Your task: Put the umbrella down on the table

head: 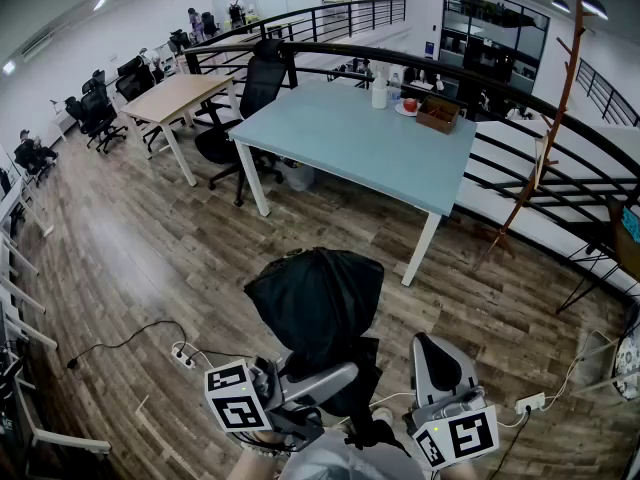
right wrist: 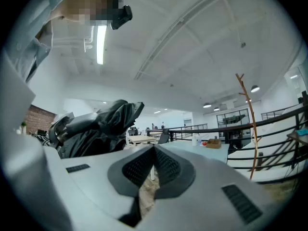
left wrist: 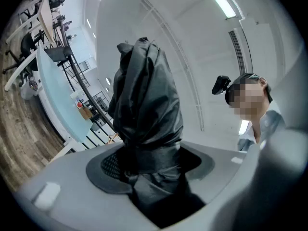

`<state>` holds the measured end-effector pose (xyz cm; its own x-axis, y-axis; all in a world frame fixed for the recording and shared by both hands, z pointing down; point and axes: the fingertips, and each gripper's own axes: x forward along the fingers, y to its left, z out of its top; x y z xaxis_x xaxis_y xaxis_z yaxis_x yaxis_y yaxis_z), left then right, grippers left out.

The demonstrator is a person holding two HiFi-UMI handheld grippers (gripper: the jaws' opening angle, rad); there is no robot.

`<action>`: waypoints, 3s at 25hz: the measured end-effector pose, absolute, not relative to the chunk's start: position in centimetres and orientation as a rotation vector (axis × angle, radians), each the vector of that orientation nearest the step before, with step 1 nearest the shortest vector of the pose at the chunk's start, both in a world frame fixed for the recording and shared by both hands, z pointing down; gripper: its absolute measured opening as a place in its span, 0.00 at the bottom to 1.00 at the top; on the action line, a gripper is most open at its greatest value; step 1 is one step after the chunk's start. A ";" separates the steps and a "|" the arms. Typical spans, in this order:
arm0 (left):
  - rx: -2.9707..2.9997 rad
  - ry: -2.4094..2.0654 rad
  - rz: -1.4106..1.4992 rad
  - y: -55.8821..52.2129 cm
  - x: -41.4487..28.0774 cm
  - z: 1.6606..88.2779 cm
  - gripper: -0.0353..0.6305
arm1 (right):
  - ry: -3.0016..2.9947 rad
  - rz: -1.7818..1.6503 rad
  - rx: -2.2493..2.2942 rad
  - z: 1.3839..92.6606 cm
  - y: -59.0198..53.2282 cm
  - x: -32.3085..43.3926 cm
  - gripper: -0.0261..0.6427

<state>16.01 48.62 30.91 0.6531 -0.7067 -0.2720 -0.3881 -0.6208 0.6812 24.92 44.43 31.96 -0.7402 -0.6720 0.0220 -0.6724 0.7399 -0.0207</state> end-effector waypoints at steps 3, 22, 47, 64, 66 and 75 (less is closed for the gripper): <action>2.285 -0.865 -0.716 48.7 15.4 31.0 0.48 | -2.923 0.043 1.120 32.0 44.7 24.6 0.03; 2.255 -0.920 -0.790 45.5 17.5 29.9 0.48 | -2.972 0.037 1.058 30.7 40.7 27.3 0.03; 2.258 -0.969 -0.885 41.5 24.0 28.6 0.48 | -3.042 0.075 0.997 31.3 36.0 34.9 0.03; 2.285 -0.923 -0.843 39.2 24.2 29.0 0.48 | -3.028 0.108 1.021 32.3 33.5 34.0 0.03; 2.285 -0.918 -0.841 38.5 23.4 29.2 0.48 | -3.021 0.115 1.027 32.5 33.0 33.3 0.03; 2.276 -0.906 -0.809 34.7 18.1 29.6 0.48 | -3.004 0.117 1.031 32.4 29.5 27.6 0.03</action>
<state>18.14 34.75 29.57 0.5906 -0.7390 -0.3240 -0.4051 -0.6188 0.6730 27.61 29.47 32.40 -0.7889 -0.6144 -0.0107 -0.6117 0.7869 -0.0814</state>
